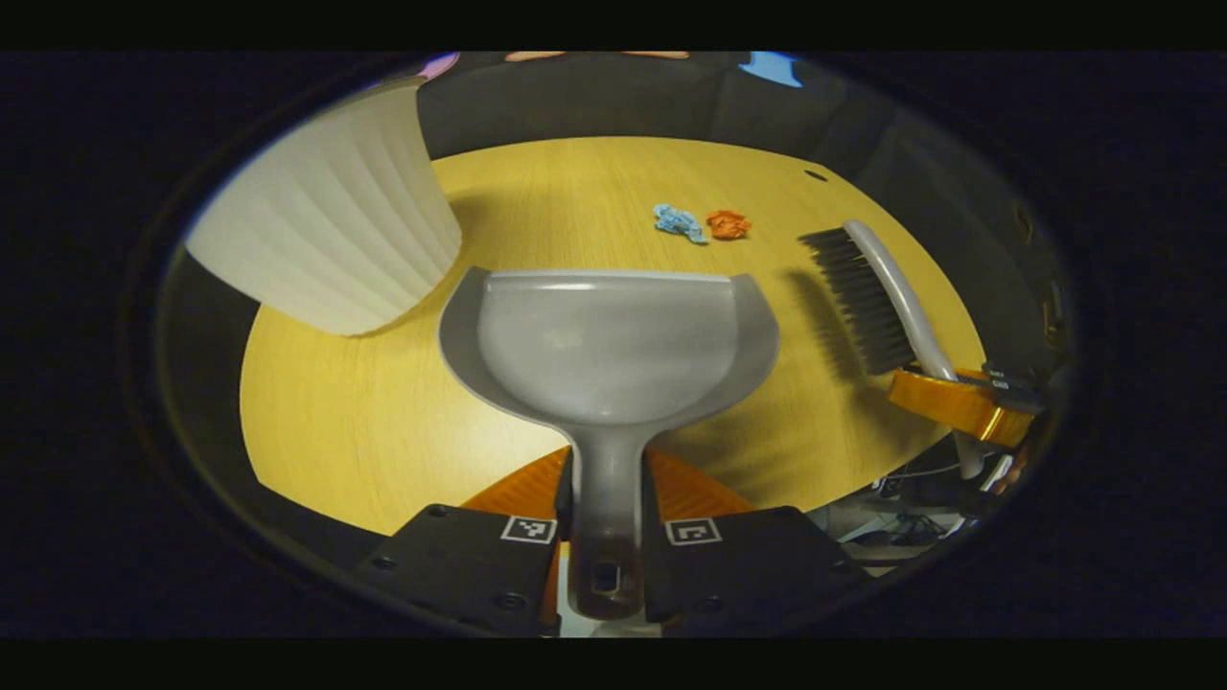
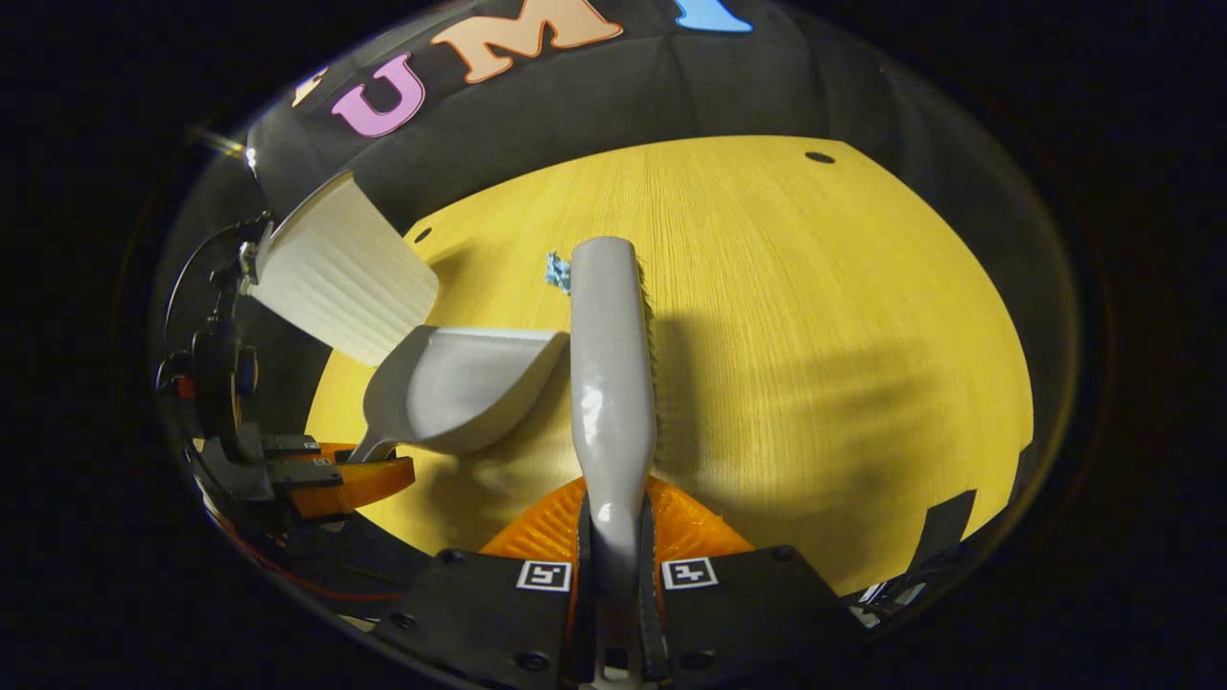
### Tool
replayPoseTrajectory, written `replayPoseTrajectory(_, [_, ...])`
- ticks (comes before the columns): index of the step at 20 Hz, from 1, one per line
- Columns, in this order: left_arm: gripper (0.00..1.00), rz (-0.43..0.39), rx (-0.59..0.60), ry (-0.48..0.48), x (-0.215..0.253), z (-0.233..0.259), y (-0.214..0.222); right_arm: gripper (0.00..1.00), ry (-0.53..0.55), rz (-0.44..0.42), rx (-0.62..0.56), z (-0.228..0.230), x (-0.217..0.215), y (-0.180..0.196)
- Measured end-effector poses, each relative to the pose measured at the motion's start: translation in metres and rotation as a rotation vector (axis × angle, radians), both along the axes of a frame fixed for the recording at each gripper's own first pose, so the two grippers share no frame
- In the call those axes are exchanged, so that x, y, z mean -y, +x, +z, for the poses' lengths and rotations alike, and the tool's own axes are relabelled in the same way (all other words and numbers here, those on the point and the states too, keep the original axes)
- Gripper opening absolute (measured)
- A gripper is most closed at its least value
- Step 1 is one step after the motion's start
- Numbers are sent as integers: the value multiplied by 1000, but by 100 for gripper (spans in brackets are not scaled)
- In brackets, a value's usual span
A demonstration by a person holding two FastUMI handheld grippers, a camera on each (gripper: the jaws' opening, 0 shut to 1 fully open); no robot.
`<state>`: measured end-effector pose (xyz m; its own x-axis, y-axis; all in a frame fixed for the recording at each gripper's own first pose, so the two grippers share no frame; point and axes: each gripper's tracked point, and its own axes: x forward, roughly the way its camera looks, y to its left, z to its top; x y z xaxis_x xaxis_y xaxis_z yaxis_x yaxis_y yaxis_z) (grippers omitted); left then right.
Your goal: Pick up the small broom and dustpan from the desktop, sweep the trash into the dustpan with the broom, and then empty the trash into the garbage bin.
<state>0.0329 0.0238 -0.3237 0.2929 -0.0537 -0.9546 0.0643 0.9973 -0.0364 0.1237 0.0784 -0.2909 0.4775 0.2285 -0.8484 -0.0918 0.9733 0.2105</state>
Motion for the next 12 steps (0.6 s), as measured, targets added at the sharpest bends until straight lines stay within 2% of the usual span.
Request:
replayPoseTrajectory(4, [29, -154, 34, -36, -21, 16, 27, 20, -81, -41, 75, 30, 7, 44])
replayPoseTrajectory(5, [27, -195, 39, -38, -27, 15, 34, 20, -115, -37, 97, 36, 11, 58])
replayPoseTrajectory(8, [27, -300, 48, -58, -38, 11, 47, 20, -224, 30, 132, 34, 17, 104])
replayPoseTrajectory(9, [27, -321, 48, -63, -41, 10, 49, 17, -256, 62, 126, 27, 16, 119])
replayPoseTrajectory(10, [27, -339, 46, -63, -43, 10, 49, 20, -296, 97, 115, 17, 21, 131])
replayPoseTrajectory(12, [27, -363, 44, -60, -45, 4, 51, 20, -365, 169, 78, -3, 28, 150])
